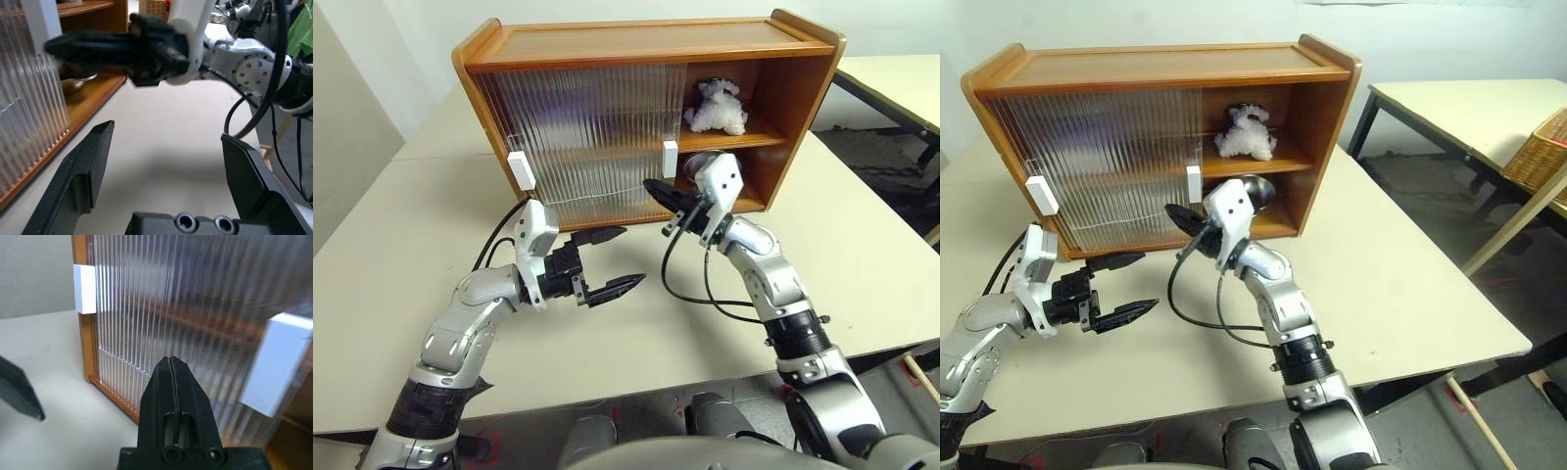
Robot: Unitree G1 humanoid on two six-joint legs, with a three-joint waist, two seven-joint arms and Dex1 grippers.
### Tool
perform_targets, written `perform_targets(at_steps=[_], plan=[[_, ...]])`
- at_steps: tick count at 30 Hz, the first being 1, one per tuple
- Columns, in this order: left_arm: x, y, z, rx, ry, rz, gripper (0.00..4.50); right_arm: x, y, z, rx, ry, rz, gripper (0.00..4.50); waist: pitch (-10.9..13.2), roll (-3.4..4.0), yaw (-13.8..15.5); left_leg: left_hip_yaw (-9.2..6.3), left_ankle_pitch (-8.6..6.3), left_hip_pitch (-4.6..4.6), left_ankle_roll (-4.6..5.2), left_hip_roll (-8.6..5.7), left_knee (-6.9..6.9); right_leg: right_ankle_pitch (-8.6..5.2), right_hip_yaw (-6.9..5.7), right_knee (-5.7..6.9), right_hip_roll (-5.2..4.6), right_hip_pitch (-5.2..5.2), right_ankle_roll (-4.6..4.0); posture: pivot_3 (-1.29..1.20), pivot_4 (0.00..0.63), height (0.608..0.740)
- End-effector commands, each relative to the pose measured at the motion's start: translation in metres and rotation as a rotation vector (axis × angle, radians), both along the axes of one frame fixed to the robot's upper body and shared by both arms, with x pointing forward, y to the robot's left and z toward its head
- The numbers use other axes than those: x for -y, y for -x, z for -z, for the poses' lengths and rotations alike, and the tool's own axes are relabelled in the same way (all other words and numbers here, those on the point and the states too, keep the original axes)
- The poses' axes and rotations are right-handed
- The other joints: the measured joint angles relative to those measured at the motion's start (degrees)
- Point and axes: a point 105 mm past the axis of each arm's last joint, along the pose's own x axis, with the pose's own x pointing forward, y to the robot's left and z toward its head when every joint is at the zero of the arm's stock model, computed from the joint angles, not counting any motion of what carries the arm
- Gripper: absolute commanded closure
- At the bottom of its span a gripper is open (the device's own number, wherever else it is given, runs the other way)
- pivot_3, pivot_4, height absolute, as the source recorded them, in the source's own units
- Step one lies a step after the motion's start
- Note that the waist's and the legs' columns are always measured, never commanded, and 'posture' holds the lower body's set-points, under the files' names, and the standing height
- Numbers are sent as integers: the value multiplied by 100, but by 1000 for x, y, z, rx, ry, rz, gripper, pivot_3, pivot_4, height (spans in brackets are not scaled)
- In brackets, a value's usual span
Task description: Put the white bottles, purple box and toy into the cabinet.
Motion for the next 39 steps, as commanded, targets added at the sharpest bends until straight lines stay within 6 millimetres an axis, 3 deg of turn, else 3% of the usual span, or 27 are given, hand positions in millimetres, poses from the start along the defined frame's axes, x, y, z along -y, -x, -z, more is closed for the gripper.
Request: perform_targets(at_steps=[1, 10, 22, 39], plan=[[0, 1, -3, 18, -7, -8, 0, -4, -8, -2, -4, 12, 30, 4484, 0, 0, 21, 0, 2, -1, -3, 0, -4, 0, 0, 0, 0, -3, -4, -54, 0, 740], [5, 1, -7, 24, 0, -10, 0, 3, -28, 1, -12, 33, 194, 4484, 0, 0, 56, 0, 7, 0, -43, 2, -16, -2, 0, 0, 0, -5, -16, -56, 0, 740], [5, -1, -9, 24, -2, -4, 0, 15, -32, -3, 43, 46, 302, 4484, 0, 0, 54, 0, 6, 0, -45, 3, -16, -1, 0, 1, 0, -5, -16, -64, 0, 740], [5, -2, 0, 22, 6, 13, 0, 71, -40, -9, 98, 90, 553, 4484, 0, -1, 47, -2, 7, 1, -46, 6, -12, 9, 1, 1, -1, -4, 1, -94, 0, 740]])
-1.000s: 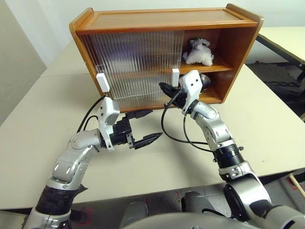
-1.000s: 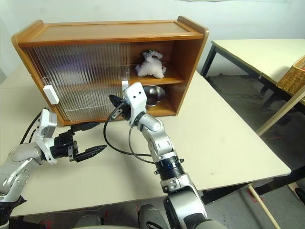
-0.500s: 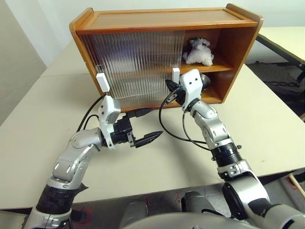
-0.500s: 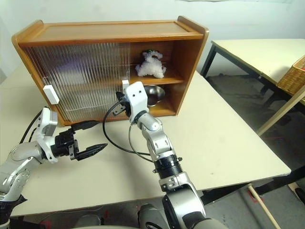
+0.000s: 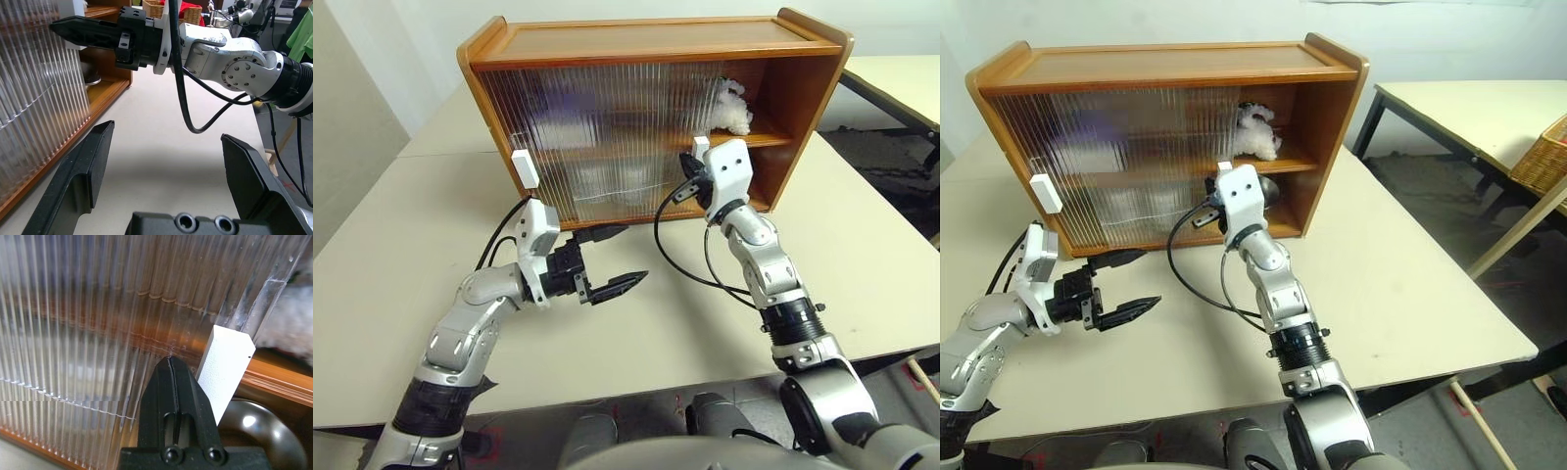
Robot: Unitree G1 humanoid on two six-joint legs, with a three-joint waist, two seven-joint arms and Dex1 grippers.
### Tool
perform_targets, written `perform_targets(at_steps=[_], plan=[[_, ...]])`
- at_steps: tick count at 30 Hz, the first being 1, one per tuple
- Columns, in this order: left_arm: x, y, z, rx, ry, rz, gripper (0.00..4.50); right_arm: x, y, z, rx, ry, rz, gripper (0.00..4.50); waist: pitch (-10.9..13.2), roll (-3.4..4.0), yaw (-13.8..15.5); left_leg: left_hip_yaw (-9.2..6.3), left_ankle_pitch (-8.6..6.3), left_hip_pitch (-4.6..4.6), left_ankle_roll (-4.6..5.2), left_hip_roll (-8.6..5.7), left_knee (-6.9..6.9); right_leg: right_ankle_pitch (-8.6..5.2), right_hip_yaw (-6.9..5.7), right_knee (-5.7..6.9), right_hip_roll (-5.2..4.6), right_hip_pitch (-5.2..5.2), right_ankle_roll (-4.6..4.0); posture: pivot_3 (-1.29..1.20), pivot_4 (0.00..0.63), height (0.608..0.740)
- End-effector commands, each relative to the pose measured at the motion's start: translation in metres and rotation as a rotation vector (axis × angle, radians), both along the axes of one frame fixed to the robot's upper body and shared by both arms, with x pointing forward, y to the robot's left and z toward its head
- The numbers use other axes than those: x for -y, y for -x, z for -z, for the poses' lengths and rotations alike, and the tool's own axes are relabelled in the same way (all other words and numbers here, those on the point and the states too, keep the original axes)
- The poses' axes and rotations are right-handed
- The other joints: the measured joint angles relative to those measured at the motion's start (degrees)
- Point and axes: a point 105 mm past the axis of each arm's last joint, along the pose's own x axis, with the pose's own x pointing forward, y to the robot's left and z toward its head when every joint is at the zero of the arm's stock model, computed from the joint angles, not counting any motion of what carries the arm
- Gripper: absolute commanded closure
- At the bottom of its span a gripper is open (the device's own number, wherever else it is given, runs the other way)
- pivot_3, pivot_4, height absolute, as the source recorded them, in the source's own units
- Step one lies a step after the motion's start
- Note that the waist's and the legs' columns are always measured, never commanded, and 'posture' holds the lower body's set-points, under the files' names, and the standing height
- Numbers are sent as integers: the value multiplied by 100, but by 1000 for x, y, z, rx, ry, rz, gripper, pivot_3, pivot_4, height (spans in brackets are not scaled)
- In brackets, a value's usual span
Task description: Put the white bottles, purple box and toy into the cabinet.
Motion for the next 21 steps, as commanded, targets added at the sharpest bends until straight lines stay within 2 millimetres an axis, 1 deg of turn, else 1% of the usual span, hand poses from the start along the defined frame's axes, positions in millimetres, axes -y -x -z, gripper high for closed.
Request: perform_targets(at_steps=[1, 8, 11, 13, 17, 21], plan=[[3, 0, 1, 1, -11, 12, 0, 22, -4, 0, 1, -4, 86, 4484, 0, 0, 0, 0, 0, 0, 0, 0, 1, 1, 0, 0, 0, 0, 2, -96, 0, 740], [3, -3, 2, 1, -9, 16, 0, 43, -6, 6, -24, -10, 176, 4484, 0, 0, -4, -1, 1, 0, 0, 1, 11, 7, 1, 0, 0, 3, 12, -104, 0, 740], [4, -4, 1, 2, -8, 18, 0, 59, -10, 9, -39, -1, 243, 4484, 0, 0, -6, -1, 1, -1, 0, 1, 15, 9, 2, 0, 0, 4, 16, -105, 0, 740], [3, -4, 1, 2, -8, 19, 0, 64, -11, 10, -46, -6, 270, 4484, 0, 0, -10, -1, 0, -1, 0, 1, 18, 9, 3, 0, 0, 4, 16, -105, 0, 740], [3, -3, 1, 3, -9, 18, 0, 84, -16, 9, -39, 1, 343, 4484, 0, 0, -14, -3, 1, 0, 0, 1, 18, 11, 4, 0, 0, 4, 21, -104, 0, 740], [3, -2, 3, 2, -10, 19, 0, 95, -17, 9, -37, 5, 378, 4484, 0, 0, -14, -3, 1, 0, 0, 1, 20, 14, 6, 0, 0, 5, 25, -105, 0, 740]])
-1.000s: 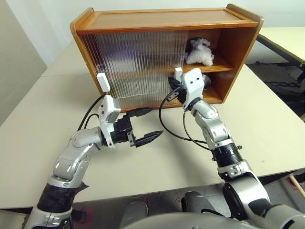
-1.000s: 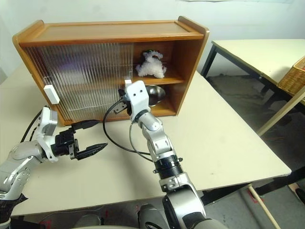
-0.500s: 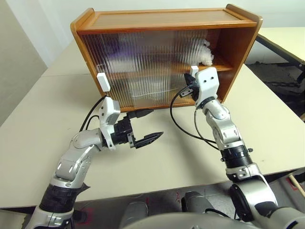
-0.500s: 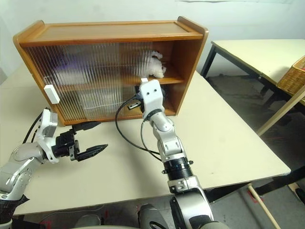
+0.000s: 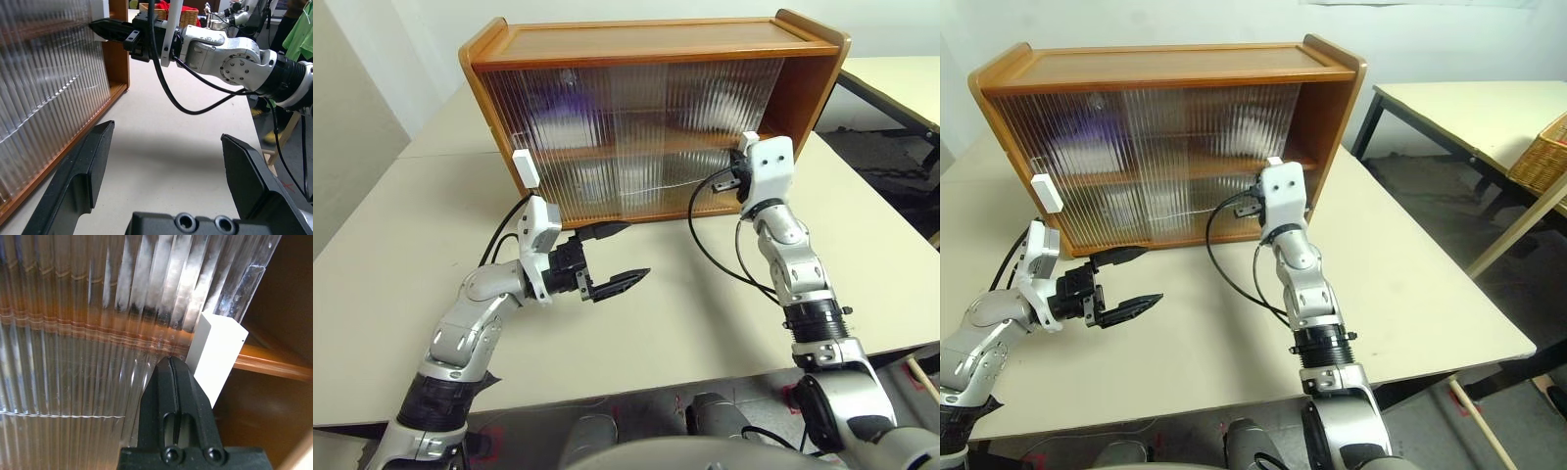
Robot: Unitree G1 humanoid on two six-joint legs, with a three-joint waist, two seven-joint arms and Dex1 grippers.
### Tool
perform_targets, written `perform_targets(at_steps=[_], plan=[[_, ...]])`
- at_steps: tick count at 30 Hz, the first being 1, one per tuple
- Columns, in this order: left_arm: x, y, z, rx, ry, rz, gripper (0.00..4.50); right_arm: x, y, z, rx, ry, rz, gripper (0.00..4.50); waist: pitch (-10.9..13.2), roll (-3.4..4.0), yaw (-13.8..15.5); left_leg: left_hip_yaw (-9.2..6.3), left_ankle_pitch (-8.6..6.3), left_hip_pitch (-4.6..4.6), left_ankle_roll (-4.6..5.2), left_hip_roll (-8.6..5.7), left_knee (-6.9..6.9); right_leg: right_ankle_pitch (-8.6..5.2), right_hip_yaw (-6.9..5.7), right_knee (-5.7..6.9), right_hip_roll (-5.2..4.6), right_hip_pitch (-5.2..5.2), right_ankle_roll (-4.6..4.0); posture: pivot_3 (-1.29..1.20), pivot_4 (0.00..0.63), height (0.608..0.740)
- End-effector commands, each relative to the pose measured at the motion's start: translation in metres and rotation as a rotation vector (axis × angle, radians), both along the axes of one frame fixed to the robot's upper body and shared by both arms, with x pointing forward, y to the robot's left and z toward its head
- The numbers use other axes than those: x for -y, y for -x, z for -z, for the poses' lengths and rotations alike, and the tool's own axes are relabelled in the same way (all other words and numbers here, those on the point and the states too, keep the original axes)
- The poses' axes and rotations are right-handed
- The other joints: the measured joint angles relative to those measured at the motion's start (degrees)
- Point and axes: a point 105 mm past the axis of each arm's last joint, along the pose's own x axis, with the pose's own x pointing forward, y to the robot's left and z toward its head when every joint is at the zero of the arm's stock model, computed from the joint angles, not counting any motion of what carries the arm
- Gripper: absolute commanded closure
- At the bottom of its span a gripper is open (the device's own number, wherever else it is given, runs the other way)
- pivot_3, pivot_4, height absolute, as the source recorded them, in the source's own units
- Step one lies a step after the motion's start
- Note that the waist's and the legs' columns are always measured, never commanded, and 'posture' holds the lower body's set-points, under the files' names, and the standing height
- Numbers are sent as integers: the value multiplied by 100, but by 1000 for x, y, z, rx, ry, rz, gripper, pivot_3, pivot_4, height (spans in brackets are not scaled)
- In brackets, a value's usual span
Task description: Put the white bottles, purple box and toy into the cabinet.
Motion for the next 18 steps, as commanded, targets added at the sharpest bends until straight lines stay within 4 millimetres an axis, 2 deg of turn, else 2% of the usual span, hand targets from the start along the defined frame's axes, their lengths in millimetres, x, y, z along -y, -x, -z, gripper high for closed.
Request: perform_targets(at_steps=[1, 5, 14, 18], plan=[[2, 0, 5, -6, -16, 7, 0, 23, -4, 4, -15, 10, 84, 4484, 0, 0, 0, 0, 0, 0, 0, 0, 0, 0, 0, 0, 0, 0, 1, -106, 0, 740], [2, 1, 7, -7, -15, 11, 0, 31, -4, 2, -4, 13, 109, 4484, 0, 0, -15, 0, 0, 0, 0, 0, 0, 3, 2, 0, 0, -1, 11, -109, 0, 740], [3, 2, 8, -6, -14, 19, 0, 67, -11, 1, -5, 25, 209, 4484, 1, 1, -37, 0, 0, 0, 0, 0, 1, 3, 8, -1, 0, -2, 27, -114, 0, 740], [4, 1, 6, -2, -13, 22, 0, 75, -11, 1, 4, 39, 230, 4484, 3, 5, -10, 0, 0, -2, 0, 0, 3, 2, 8, -3, -3, 0, 32, -114, 0, 740]])
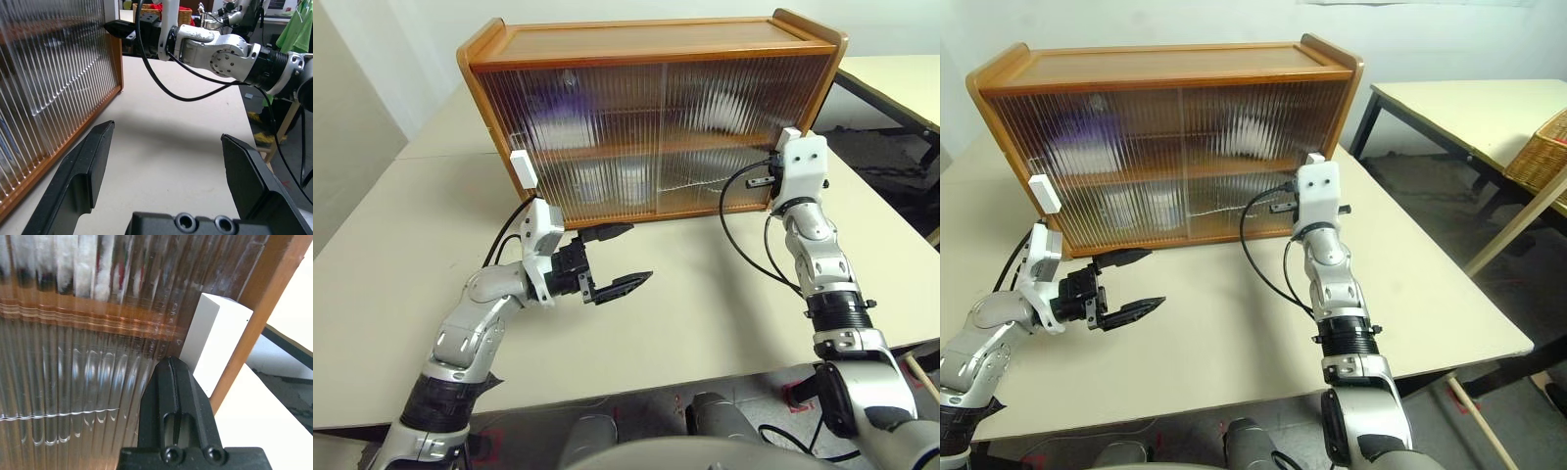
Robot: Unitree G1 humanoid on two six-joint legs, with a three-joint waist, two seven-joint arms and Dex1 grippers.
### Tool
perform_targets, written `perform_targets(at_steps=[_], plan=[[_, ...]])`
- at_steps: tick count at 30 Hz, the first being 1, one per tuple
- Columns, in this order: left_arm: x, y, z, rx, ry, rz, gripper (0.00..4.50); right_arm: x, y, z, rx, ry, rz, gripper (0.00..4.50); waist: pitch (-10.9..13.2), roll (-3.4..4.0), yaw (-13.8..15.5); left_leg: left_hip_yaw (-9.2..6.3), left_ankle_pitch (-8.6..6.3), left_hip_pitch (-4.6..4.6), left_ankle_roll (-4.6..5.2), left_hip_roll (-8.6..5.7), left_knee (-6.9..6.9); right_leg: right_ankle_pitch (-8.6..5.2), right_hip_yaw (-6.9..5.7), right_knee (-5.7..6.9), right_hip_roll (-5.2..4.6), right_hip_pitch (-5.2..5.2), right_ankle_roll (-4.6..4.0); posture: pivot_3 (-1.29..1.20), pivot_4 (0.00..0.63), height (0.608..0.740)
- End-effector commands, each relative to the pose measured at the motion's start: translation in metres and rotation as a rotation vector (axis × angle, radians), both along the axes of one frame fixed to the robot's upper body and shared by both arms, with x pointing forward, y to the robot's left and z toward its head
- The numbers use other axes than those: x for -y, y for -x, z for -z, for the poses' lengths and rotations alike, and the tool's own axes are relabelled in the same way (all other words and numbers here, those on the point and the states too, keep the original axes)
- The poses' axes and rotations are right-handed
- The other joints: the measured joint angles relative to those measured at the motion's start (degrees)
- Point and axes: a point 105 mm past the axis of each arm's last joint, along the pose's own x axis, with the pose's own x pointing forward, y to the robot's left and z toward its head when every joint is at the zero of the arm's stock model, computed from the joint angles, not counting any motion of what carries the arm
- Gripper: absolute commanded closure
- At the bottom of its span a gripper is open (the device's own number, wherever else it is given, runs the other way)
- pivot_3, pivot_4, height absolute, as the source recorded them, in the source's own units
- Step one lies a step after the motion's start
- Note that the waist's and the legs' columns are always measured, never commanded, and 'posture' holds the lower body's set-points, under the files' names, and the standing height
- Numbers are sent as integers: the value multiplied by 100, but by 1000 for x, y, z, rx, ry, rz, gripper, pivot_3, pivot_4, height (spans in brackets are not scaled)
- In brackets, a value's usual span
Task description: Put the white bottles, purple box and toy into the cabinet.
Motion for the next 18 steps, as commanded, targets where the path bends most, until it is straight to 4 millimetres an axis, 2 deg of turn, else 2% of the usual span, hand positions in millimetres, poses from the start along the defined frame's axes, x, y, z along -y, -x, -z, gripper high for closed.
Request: perform_targets(at_steps=[1, 6, 9, 13, 18], plan=[[0, -1, 3, -4, -15, -1, 0, 22, -1, -6, 16, 3, 76, 4484, 0, 0, 13, 0, 0, -1, 0, -1, 3, 0, 0, -2, -1, 1, 0, -115, 0, 740], [1, -1, 3, -4, -13, 1, 0, 8, 3, -5, 25, 33, -3, 4484, 1, 1, 14, 0, 0, -7, -1, -2, 17, 2, 0, -3, -3, 3, 2, -115, 0, 740], [1, -1, 3, -5, -14, 1, 0, 0, 10, -6, 49, 45, -43, 3898, 1, 2, 10, 0, -1, -8, 0, -2, 15, 0, 0, -3, -3, 1, 4, -115, 0, 740], [1, 0, 4, -6, -14, -1, 0, -6, 29, -5, 72, 56, -83, 2468, 1, 2, 11, 2, -5, -10, -6, -3, 13, -5, -2, -6, -2, 2, 12, -114, 0, 740], [-1, 1, 4, -11, -15, -4, 0, -3, 64, 10, 49, 44, -113, 647, 3, -1, -15, 8, -15, -9, -24, -5, 18, -11, -1, -13, -1, 10, 20, -120, 0, 740]])
